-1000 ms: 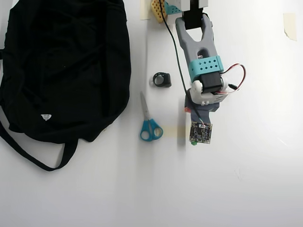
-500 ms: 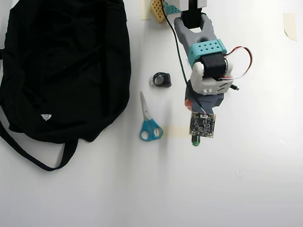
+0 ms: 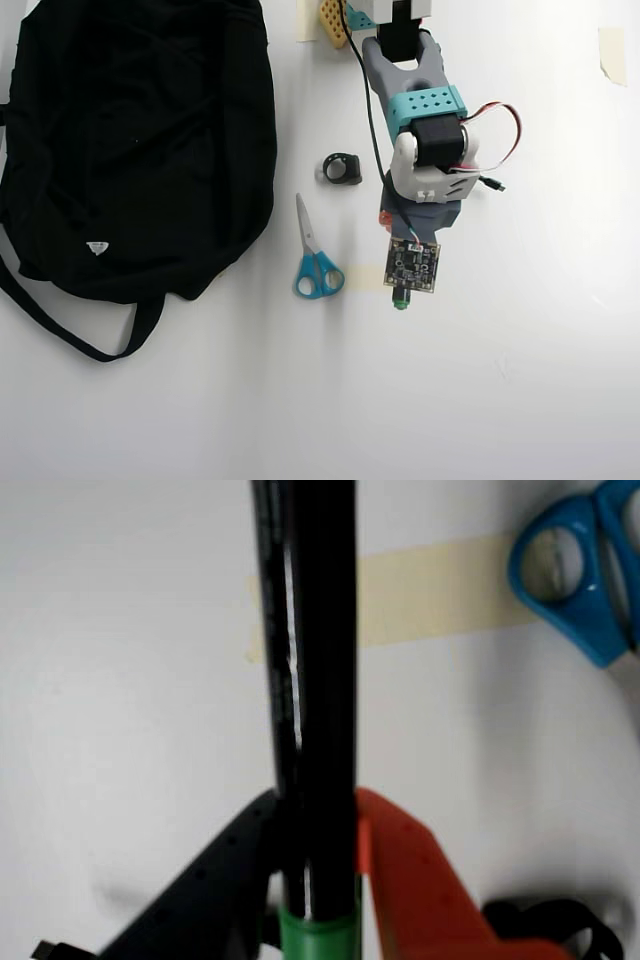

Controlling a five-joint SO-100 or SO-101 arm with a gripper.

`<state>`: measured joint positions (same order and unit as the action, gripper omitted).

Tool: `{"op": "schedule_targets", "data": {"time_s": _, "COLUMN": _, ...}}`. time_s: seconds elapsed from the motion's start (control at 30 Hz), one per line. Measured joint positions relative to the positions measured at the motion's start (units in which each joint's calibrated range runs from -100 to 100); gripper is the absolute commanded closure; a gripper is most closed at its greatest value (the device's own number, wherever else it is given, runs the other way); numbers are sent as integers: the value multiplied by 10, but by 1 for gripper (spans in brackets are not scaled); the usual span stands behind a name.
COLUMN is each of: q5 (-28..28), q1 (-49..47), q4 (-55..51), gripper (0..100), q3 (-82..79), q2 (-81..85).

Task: Put the green marker into the black bag

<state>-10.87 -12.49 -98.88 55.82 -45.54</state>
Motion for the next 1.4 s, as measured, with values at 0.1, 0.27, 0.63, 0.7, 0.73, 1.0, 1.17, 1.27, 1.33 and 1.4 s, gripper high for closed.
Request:
{"op": "schedule_targets", "data": {"time_s": 0.1, "q5": 0, "q1": -1, "q4": 0, "gripper": 98, "q3": -3, "q2": 1}}
{"op": "schedule_targets", "data": {"time_s": 0.27, "q5": 0, "q1": 14, "q4": 0, "gripper": 98, "q3": -44, "q2": 60}}
{"op": "schedule_targets", "data": {"time_s": 0.63, "q5": 0, "q1": 26, "q4": 0, "gripper": 98, "q3": -225, "q2": 205}}
{"op": "schedule_targets", "data": {"time_s": 0.7, "q5": 0, "q1": 32, "q4": 0, "gripper": 98, "q3": -254, "q2": 228}}
{"op": "schedule_targets", "data": {"time_s": 0.73, "q5": 0, "q1": 34, "q4": 0, "gripper": 98, "q3": -266, "q2": 239}}
{"op": "schedule_targets", "data": {"time_s": 1.0, "q5": 0, "q1": 67, "q4": 0, "gripper": 98, "q3": -352, "q2": 312}}
{"op": "schedule_targets", "data": {"time_s": 1.17, "q5": 0, "q1": 96, "q4": 0, "gripper": 98, "q3": -390, "q2": 348}}
{"op": "schedule_targets", "data": {"time_s": 1.27, "q5": 0, "q1": 119, "q4": 0, "gripper": 98, "q3": -422, "q2": 375}}
{"op": "schedule_targets", "data": {"time_s": 1.33, "q5": 0, "q1": 137, "q4": 0, "gripper": 98, "q3": -443, "q2": 388}}
{"op": "schedule_targets", "data": {"time_s": 1.4, "q5": 0, "q1": 154, "q4": 0, "gripper": 98, "q3": -456, "q2": 397}}
